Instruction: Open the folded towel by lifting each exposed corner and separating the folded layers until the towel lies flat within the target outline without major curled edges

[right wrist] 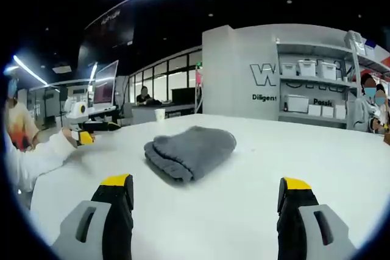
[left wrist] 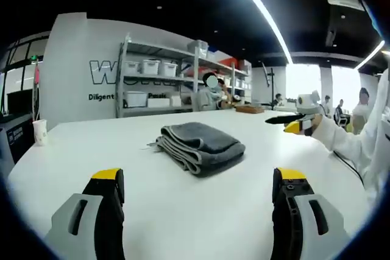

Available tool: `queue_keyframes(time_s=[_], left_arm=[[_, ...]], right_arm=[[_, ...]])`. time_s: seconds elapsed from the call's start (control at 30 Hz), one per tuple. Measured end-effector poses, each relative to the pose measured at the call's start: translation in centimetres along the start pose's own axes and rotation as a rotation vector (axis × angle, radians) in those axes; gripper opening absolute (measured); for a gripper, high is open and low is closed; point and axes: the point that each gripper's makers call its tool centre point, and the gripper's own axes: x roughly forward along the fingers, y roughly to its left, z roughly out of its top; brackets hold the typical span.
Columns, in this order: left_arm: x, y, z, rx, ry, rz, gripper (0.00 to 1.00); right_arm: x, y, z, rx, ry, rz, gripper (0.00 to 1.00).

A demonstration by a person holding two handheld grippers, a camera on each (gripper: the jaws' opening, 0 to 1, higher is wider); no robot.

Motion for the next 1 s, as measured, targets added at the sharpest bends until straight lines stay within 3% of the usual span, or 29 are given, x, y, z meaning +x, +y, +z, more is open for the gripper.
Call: queue_keyframes(time_s=[0.53, 0.73, 1.0], left_arm=[[-0.2, 0.6, -0.1, 0.007, 0.004, 0.016, 1.00], [-0.8, 1.4, 0.4, -0.018, -0.025, 0.037, 1.00], [-0.5, 1.0, 0.1, -0.006, -0.012, 0.037, 1.00]], right_arm=[[-0.1, -0.1, 0.0, 0.008, -0.003, 0.000, 1.00], [-0.1, 0.0, 0.4, 0.002, -0.007, 0.004, 1.00], [0.3, 0.3, 0.1, -0.007, 0.003, 0.018, 1.00]])
